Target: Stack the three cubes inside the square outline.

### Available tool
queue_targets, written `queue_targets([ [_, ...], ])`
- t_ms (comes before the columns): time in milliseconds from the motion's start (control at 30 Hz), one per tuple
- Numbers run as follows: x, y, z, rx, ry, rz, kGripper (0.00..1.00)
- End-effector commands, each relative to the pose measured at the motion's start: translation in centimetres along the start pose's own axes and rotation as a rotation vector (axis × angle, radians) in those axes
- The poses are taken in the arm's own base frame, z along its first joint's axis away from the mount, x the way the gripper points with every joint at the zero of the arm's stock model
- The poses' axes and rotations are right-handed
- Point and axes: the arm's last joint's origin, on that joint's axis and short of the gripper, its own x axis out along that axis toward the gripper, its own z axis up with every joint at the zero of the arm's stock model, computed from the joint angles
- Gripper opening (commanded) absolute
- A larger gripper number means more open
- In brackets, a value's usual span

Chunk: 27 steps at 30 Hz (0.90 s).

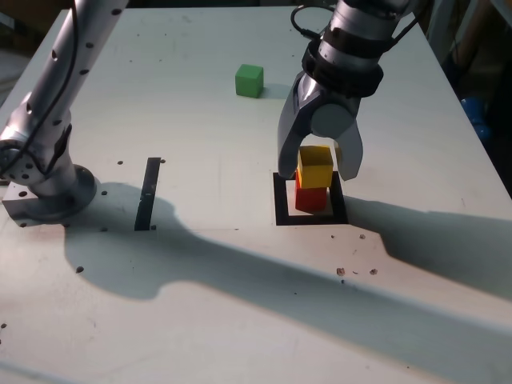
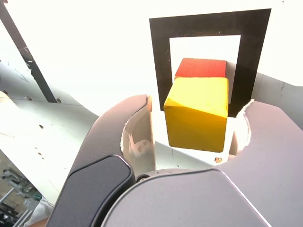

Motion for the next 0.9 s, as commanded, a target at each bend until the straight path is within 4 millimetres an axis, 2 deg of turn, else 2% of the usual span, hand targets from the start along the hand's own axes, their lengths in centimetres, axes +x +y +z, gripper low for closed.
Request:
queue_targets([
  [0,-0.5,0.0,-0.6,-0.001,-0.01,0.008,1.0],
  [133,-1.6,0.8,-2.0,-0.024,-0.033,0.023,1.0],
  [233,-2.3,2.2,-3.3,-0.065,-0.044,0.027,1.0],
  [500,-2.5,7.9,-6.8,-0.164,-0.028,0.018,1.0],
  [700,-2.2,12.1,-9.8,-0.115,-0.016,0.039,1.0],
  [867,-1.8,14.7,-12.0,-0.056,-0.006,0.078,1.0],
])
